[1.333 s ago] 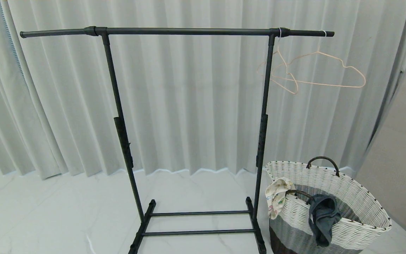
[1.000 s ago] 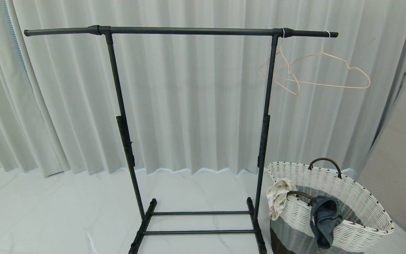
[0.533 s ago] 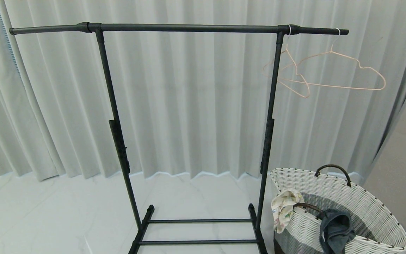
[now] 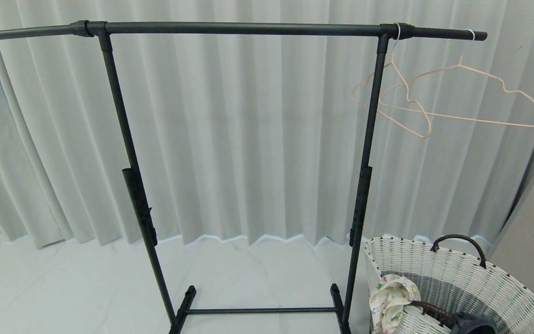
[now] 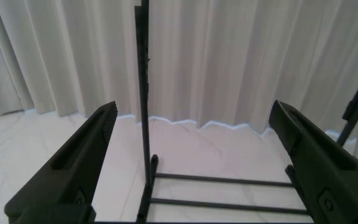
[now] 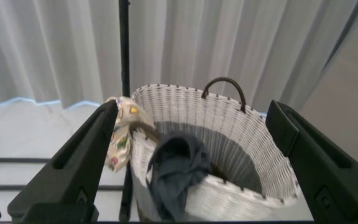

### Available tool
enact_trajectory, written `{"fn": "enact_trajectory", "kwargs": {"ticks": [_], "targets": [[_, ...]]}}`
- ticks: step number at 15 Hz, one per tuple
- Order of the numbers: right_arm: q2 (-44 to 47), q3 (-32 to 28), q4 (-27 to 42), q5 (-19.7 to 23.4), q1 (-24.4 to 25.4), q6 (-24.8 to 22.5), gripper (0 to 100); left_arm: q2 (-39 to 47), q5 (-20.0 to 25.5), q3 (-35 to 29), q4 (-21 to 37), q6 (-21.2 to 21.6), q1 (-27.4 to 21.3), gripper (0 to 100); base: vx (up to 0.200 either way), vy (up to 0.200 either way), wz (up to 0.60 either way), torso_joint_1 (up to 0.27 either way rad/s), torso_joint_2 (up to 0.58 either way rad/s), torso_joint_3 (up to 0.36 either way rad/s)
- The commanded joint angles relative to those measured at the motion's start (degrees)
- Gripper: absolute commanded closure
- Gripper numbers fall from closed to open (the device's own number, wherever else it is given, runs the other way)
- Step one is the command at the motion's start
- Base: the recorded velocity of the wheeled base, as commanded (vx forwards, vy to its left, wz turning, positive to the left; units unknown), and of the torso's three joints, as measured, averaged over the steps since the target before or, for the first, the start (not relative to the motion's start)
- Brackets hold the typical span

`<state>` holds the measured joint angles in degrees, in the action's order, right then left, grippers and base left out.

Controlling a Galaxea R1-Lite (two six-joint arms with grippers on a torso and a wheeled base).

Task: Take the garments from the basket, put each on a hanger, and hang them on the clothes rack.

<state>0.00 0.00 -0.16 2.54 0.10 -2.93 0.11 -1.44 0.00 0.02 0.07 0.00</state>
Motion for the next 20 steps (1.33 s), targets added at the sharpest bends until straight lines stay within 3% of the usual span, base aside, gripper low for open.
{"fn": "enact_trajectory", "kwargs": {"ticks": [1,5,6,8,10,13,14,16,20], "targets": [[0.0,0.0,0.0,0.0,0.0,-0.2,0,0.1,-0.1,0.0,0.0,-0.1,-0.1,0,0.000,0.000,0.00,0.000,0.00,0.000],[0.0,0.0,-0.6,-0.3,0.0,-0.2,0,0.0,-0.2,0.0,0.0,-1.7,0.0,0,0.000,0.000,0.00,0.000,0.00,0.000],[3.4,-6.6,-0.1,2.9,1.1,1.6,0,0.0,-0.5,0.0,0.0,-2.4,0.0,0,0.000,0.000,0.00,0.000,0.00,0.000],[12.8,-11.5,0.2,3.3,4.8,2.4,0,0.0,-0.5,0.0,0.0,-2.3,0.0,0,0.000,0.000,0.00,0.000,0.00,0.000],[19.5,-12.4,0.0,3.3,6.8,0.7,0,0.0,-0.5,0.0,0.0,-2.3,0.0,0,0.000,0.000,0.00,0.000,0.00,0.000],[32.8,-14.0,1.6,2.2,4.9,-1.7,0,0.1,-0.5,0.0,0.0,-2.3,0.0,0,0.000,0.000,0.00,0.000,0.00,0.000],[39.7,-15.4,1.6,1.1,2.3,-5.8,0,0.1,-0.5,0.0,0.0,-2.3,-0.1,0,0.000,0.000,0.00,0.000,0.00,0.000],[53.3,-18.5,1.3,1.2,-2.5,-18.3,0,0.1,-0.5,0.0,0.0,-2.2,0.0,0,0.000,0.000,0.00,0.000,0.00,0.000],[71.6,-19.1,-0.1,0.8,-5.7,-38.1,0,0.1,-0.5,0.0,0.0,-2.1,0.0,0,0.000,0.000,0.00,0.000,0.00,0.000]]}}
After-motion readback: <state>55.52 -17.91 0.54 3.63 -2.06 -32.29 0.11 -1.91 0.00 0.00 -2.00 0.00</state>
